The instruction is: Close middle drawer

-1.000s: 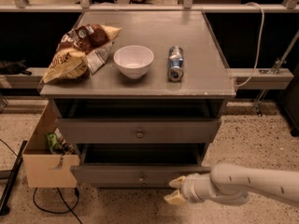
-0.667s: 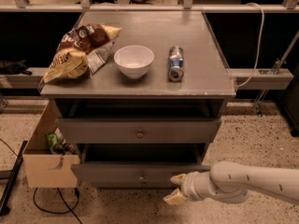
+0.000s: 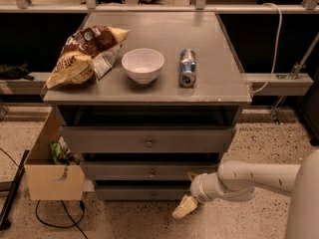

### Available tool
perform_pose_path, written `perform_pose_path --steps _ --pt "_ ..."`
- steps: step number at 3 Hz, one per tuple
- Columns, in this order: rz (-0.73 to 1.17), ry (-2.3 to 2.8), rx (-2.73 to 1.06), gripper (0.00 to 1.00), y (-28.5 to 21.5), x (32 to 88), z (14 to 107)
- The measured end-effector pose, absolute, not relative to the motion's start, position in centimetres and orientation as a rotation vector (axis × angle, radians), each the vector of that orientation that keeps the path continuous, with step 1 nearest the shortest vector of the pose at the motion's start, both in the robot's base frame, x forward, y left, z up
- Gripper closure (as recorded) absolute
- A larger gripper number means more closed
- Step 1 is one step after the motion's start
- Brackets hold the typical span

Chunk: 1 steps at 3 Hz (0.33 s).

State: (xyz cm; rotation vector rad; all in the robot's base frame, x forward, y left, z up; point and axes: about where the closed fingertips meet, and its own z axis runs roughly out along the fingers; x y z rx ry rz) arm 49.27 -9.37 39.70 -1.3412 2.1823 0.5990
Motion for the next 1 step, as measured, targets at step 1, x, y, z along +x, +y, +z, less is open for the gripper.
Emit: perform_pose_path --steps 1 --pt "0.599 2.182 -1.341 0.0 -9.37 49.27 39.7"
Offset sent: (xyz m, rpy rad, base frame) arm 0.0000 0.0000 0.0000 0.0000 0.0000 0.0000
